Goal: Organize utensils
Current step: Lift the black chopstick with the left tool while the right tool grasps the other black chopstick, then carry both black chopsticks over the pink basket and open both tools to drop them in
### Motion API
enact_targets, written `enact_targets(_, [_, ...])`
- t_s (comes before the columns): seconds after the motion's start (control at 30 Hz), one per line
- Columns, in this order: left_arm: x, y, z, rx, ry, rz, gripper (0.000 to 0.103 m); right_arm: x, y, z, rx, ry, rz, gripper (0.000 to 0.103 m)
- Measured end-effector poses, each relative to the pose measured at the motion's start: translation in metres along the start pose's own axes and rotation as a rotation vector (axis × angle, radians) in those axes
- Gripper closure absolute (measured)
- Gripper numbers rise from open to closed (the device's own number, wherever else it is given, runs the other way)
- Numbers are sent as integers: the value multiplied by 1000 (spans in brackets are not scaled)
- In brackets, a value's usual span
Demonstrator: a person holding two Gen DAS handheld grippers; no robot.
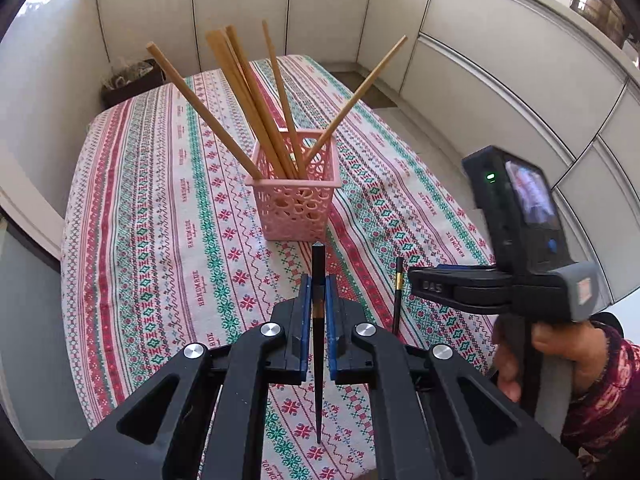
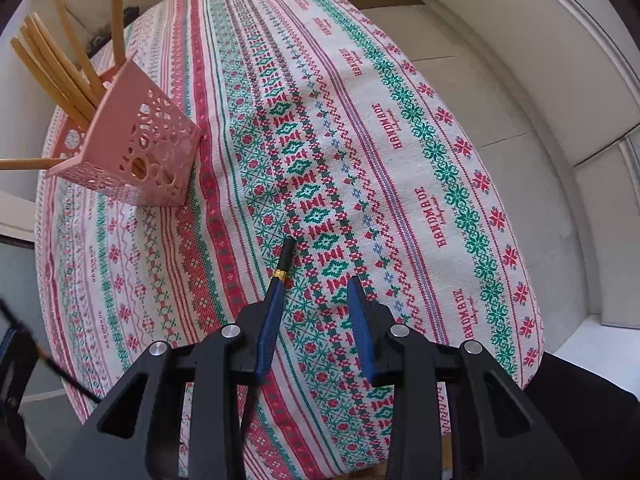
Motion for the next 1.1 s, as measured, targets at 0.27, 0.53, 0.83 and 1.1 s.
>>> enact_targets(0.27, [9,12,-25,-69,8,-4,97,39,-9,16,8,35,7,96])
enact_targets(0.53, [6,22,-43,-133,2,-7,97,28,-6,-41,-242,82,-27,96])
enact_targets(0.83, [-25,36,-65,-203,-12,23,97,7,15,-157,-501,158,-75,96])
enact_targets(1.1, [-43,62,-92,-300,-23,22,97,-4,38,-240,-655,210,-84,96])
Point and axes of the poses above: each gripper's, at about its wrist camera, not at the fingertips, and z roughly the way its jaws point, x to its left, y to its top, the point moved 10 cm from there along z, roughly the way its jaws point, and after that the axes turned 11 degrees about -x, right-handed, at the moved point
